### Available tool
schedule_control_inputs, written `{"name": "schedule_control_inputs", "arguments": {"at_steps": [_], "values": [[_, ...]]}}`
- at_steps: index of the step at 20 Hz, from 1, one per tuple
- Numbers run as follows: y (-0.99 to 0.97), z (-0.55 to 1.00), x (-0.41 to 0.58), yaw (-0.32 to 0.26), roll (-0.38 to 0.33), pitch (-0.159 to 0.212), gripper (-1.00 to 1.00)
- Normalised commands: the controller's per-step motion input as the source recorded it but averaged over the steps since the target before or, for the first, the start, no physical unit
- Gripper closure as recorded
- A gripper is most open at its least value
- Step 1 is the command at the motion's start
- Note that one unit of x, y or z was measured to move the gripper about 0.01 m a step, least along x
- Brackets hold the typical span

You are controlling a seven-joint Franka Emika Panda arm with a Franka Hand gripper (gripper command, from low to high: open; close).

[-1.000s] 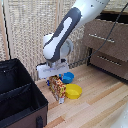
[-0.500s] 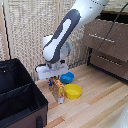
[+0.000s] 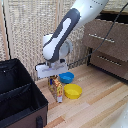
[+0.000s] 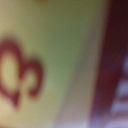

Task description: Locate and clasp the grip of the topmost drawer. Steadily and circumspectly yank the drawer open. Discover and seize the nutrition bar using your clamp. Deposit the nutrition bar in the accessible drawer. Unclench the nutrition bar.

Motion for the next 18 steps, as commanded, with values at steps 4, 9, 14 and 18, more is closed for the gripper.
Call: {"name": "schedule_control_inputs", "arguments": {"at_steps": [4, 9, 14, 18], "values": [[0.15, 0.95, 0.571, -0.088, 0.0, 0.0, 1.0], [0.12, 1.0, 0.61, -0.069, 0.0, 0.028, 1.0], [0.09, 1.0, 0.556, -0.073, 0.0, 0.07, 1.0], [0.07, 1.0, 0.476, -0.081, 0.0, 0.082, 1.0]]}}
